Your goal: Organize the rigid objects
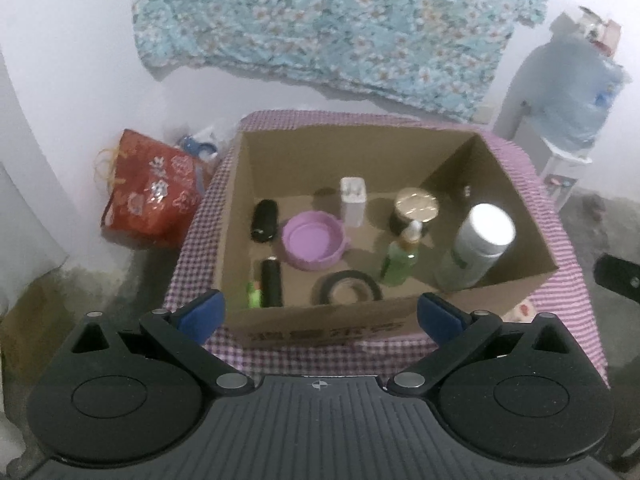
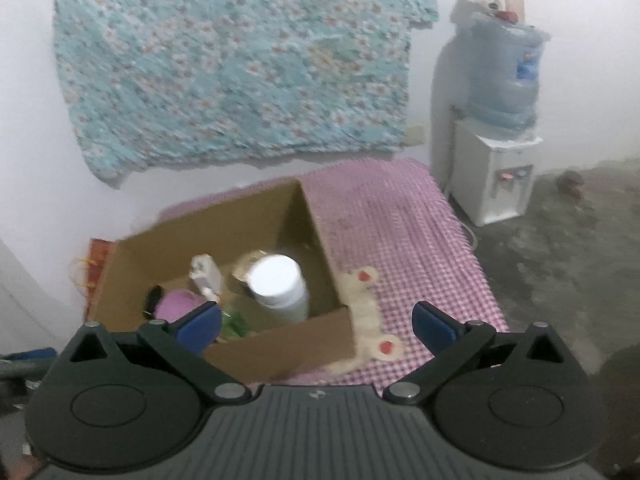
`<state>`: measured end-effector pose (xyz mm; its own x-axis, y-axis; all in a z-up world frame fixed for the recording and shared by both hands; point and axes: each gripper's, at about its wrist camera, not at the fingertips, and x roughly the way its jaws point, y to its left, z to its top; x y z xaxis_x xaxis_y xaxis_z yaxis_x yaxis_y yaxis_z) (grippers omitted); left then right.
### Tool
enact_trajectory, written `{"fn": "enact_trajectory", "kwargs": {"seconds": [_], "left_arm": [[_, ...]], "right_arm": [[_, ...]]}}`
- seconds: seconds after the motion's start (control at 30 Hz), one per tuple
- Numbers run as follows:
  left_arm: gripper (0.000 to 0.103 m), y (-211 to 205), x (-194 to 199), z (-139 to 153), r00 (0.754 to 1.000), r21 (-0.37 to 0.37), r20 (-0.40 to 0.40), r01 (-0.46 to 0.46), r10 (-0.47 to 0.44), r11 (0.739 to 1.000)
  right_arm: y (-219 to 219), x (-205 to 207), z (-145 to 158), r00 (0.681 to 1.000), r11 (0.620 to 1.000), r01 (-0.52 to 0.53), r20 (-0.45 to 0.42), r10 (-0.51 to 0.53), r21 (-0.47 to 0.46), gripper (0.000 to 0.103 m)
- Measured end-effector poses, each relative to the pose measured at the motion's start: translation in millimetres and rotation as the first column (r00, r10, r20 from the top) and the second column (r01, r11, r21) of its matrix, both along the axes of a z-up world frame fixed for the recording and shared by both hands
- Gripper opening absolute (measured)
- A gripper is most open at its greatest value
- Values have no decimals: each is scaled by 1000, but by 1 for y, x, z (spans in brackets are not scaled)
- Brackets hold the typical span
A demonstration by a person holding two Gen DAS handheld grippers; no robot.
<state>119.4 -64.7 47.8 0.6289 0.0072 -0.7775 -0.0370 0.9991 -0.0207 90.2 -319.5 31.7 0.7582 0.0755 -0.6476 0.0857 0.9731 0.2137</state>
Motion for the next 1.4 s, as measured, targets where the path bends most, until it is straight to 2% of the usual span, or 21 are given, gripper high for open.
{"fn": "enact_trajectory", "kwargs": {"seconds": [0.17,0.43,0.87,1.4], "left_arm": [[103,7,1,-4,1000,-15,-17,-23,23,1000],[103,7,2,-6,1000,-16,-22,-17,17,1000],[103,5,3,-8,1000,-32,-29,-9,8,999],[103,3,5,-6,1000,-10,-15,-3,3,1000]], "right_arm": [[10,5,-13,998,999,-36,-57,34,-36,103],[39,12,-15,990,991,-119,-79,114,-58,103],[47,20,-18,984,988,-149,-103,144,-47,103],[49,25,-20,982,985,-165,-102,159,-53,103]]}}
